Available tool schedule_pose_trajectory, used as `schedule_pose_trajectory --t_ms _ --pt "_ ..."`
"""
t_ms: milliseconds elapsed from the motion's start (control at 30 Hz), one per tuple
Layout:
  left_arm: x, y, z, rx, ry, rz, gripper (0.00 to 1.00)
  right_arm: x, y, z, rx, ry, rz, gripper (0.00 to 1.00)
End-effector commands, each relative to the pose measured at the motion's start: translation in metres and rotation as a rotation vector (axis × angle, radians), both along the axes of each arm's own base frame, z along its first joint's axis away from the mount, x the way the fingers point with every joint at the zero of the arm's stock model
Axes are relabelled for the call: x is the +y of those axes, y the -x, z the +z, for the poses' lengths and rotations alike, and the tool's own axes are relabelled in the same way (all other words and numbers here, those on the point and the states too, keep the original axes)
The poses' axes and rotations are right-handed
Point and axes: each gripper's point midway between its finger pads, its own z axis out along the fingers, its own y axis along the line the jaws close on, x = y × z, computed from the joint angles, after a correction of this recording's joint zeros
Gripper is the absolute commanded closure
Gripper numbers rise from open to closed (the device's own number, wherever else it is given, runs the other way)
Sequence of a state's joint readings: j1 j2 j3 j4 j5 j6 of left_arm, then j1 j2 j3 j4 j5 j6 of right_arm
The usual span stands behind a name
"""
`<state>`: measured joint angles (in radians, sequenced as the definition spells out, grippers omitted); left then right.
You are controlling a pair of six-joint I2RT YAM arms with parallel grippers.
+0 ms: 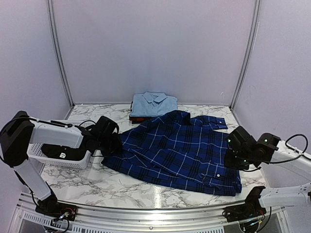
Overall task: Fold and stack the long sleeve shirts
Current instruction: Adjust the sleeve of the 1/3-folded shirt, then move the 1/3-folded shirt to the center of the board.
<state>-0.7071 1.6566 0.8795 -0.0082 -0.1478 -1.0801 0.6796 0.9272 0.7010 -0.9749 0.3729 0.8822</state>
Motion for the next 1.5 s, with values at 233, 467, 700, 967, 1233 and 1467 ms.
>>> schedule_pose_trajectory --t_ms 233,467,700,967,1233,1467 --pt "-0.035 0.017 0.069 -0.123 -0.031 -0.306 0.67 0.098 -0.033 0.038 -0.115 -0.213 0.258 0.66" --pt "-0.056 0.038 0.015 -0.011 -0.083 -0.372 0.87 0.151 -0.04 0.014 -0.066 -0.19 0.344 0.67" --pt "-0.023 0.053 -0.04 0.059 -0.189 -0.314 0.89 0.159 -0.02 -0.033 -0.006 -0.243 0.341 0.67" --pt "-0.002 0.091 -0.066 0.095 -0.277 -0.283 0.89 0.145 0.016 -0.083 0.076 -0.231 0.32 0.67" --pt "0.029 0.154 -0.073 0.112 -0.314 -0.205 0.89 0.134 0.061 -0.099 0.141 -0.192 0.319 0.67" --pt "0.042 0.18 -0.066 0.104 -0.284 -0.192 0.85 0.119 0.092 -0.094 0.177 -0.174 0.322 0.67"
